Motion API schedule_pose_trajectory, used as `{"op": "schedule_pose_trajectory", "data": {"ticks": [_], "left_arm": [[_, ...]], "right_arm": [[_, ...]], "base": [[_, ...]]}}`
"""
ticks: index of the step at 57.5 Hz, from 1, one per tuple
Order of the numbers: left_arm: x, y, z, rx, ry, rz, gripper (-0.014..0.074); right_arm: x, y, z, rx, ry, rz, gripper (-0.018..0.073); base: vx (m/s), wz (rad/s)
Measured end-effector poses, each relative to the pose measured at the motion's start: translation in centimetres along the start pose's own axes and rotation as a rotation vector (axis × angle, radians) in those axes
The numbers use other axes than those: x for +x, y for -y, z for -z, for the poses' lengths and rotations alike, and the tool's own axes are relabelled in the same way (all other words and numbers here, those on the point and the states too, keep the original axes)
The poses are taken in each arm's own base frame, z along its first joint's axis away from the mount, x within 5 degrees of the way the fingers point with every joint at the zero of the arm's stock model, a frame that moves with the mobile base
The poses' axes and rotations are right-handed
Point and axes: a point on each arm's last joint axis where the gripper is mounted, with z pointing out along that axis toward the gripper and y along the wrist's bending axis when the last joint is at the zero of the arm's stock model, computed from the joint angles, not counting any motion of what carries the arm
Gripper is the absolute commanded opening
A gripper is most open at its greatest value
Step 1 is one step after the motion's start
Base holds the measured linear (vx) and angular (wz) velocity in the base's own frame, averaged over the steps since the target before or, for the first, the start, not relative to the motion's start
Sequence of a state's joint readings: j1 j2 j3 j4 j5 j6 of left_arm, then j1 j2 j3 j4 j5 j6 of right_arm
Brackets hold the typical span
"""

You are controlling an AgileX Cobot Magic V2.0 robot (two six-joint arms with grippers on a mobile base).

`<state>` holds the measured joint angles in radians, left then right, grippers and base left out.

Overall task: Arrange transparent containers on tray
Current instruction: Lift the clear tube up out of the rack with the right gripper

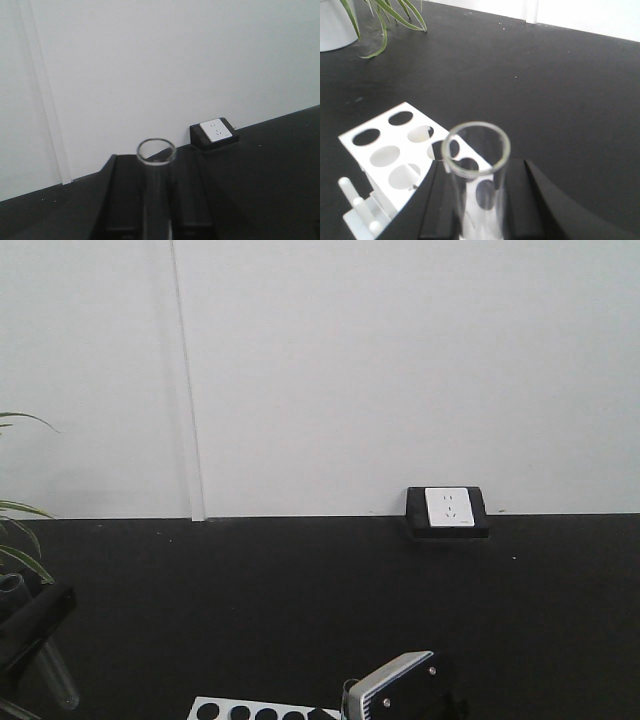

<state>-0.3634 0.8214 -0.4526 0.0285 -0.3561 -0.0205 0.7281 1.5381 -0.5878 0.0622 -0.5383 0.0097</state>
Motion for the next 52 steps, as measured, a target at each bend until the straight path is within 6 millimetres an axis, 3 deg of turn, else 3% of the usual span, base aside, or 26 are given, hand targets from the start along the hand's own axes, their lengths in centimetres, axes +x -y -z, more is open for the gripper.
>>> {"op": "schedule_pose_trajectory", "data": {"ticks": [14,27,33,40,52], "left_arm": [[0.0,0.0,0.0,0.000,0.000,0.000,0.0104],[0.0,0.0,0.0,0.000,0.000,0.000,0.0104],[0.0,0.0,0.0,0.000,-0.001,0.000,0.0104],[0.0,0.0,0.0,0.000,-0.002,0.001,0.0104],[-0.7,0.0,1.0,0.000,0.025,0.120,0.0104]], "right_arm": [[-3.4,-0.2,1.2,-0.009,0.028,0.005,0.0109],[-8.1,-0.6,2.7,-0.023,0.028,0.001,0.0109],[-11.4,-0.9,4.0,-0.032,0.054,0.000,0.0109],[-13.9,-1.0,5.3,-0.039,0.086,0.000,0.0109],[-15.9,-1.1,8.9,-0.046,0.147,0.000,0.0109]], "base": [[0.00,0.00],[0.00,0.00],[0.00,0.00],[0.00,0.00],[0.00,0.00]]}}
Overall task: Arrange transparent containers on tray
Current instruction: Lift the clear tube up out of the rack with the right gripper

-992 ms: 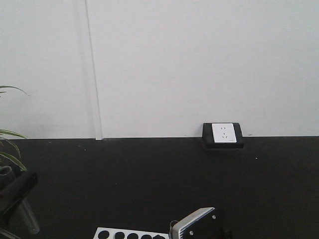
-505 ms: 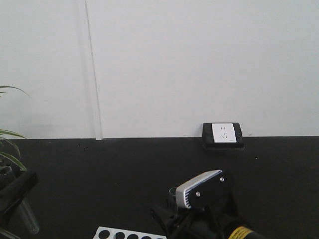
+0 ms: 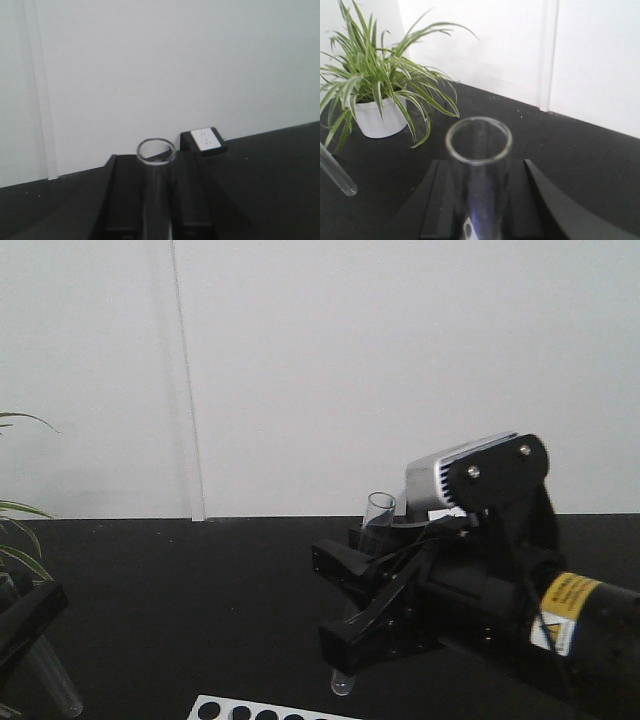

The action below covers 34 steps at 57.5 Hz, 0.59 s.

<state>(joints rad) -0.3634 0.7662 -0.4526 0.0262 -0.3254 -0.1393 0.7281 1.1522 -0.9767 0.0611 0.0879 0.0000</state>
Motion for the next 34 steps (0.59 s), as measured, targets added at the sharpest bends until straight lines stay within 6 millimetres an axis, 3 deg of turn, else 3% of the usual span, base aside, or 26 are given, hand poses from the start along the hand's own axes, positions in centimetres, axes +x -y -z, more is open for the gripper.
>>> {"op": "schedule_pose_trajectory", "data": {"ticks": [13,22,34], "left_arm": [[-1.6,0.2,3.4,-0.001,0.025,0.048,0.0104],[-3.5,0.4,5.1,-0.009,-0.003,0.045,0.0104],[-6.7,0.7,5.5,-0.007,0.034,0.009,0.0104]], "right_arm": [[-1.2,-0.1,3.5,-0.006,-0.007,0.024,0.0109],[-1.2,-0.2,3.8,-0.006,-0.019,0.025,0.0109],[-1.2,-0.2,3.8,-0.006,-0.017,0.025,0.0109]], "base": [[0.00,0.00],[0.00,0.00],[0.00,0.00]]}}
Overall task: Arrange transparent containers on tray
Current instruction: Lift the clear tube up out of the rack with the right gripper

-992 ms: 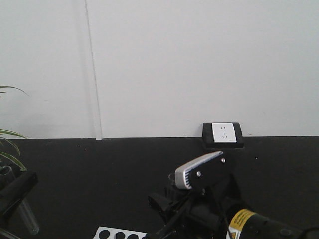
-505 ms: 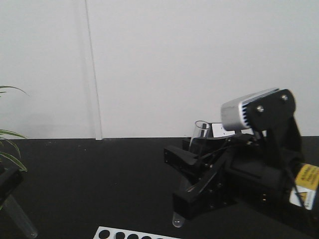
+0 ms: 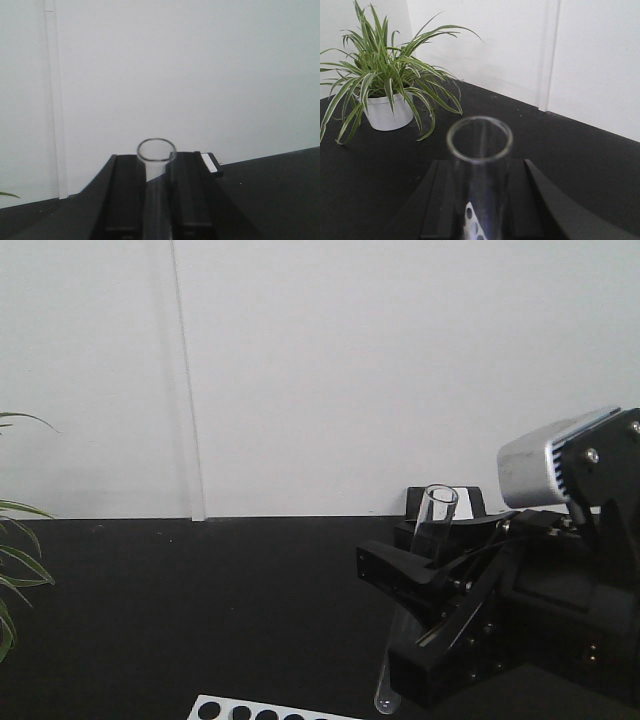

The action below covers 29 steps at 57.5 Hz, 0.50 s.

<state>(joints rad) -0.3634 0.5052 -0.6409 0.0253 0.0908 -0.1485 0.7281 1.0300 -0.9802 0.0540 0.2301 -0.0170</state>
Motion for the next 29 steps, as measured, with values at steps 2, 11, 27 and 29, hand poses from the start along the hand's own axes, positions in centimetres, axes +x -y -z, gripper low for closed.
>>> {"op": "schedule_pose_trajectory", "data": {"ticks": [2,11,27,29], "left_arm": [[-0.03,0.00,-0.11,-0.001,-0.007,-0.001,0.0104],[0.57,-0.08,-0.50,-0.009,-0.066,-0.007,0.0104],[0.61,-0.09,-0.52,-0.009,-0.071,-0.038,0.0104],[0.62,-0.09,-0.52,-0.009,-0.071,-0.038,0.0104]], "right_arm": [[0.00,0.00,0.00,0.000,0.000,0.000,0.0109],[0.00,0.00,0.00,0.000,0.000,0.000,0.0109],[0.00,0.00,0.00,0.000,0.000,0.000,0.0109],[0.00,0.00,0.00,0.000,0.000,0.000,0.0109]], "base": [[0.00,0.00],[0.00,0.00],[0.00,0.00],[0.00,0.00]]}}
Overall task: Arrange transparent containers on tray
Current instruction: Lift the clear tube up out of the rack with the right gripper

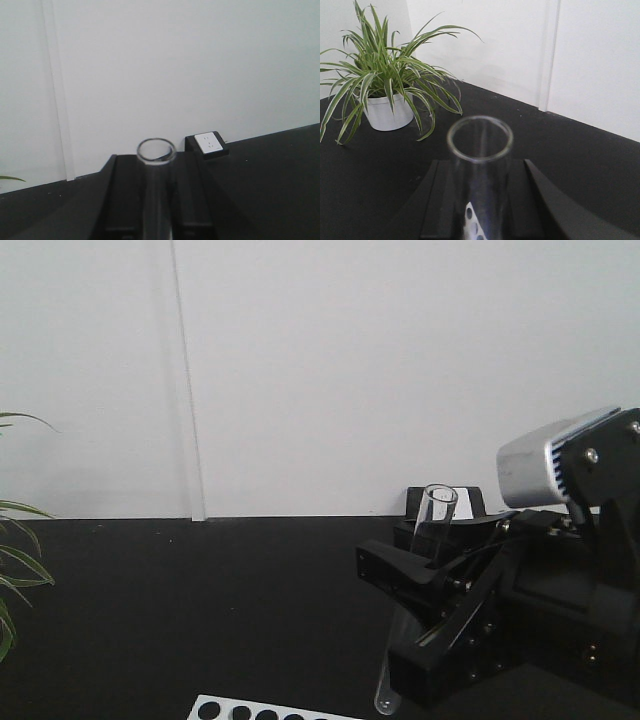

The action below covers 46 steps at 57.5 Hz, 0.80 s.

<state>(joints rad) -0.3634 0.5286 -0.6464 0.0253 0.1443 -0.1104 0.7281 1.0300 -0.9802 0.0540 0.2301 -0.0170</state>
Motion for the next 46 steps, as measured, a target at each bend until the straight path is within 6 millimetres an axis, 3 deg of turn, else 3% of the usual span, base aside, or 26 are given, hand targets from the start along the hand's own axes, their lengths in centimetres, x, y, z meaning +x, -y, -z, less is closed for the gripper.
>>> {"op": "schedule_pose_trajectory", "data": {"ticks": [46], "left_arm": [[0.05,-0.01,0.00,-0.001,-0.006,-0.003,0.0104]], "right_arm": [[0.02,0.00,0.00,0.000,-0.002,0.000,0.0109]], "base": [[0.00,0.00]]}}
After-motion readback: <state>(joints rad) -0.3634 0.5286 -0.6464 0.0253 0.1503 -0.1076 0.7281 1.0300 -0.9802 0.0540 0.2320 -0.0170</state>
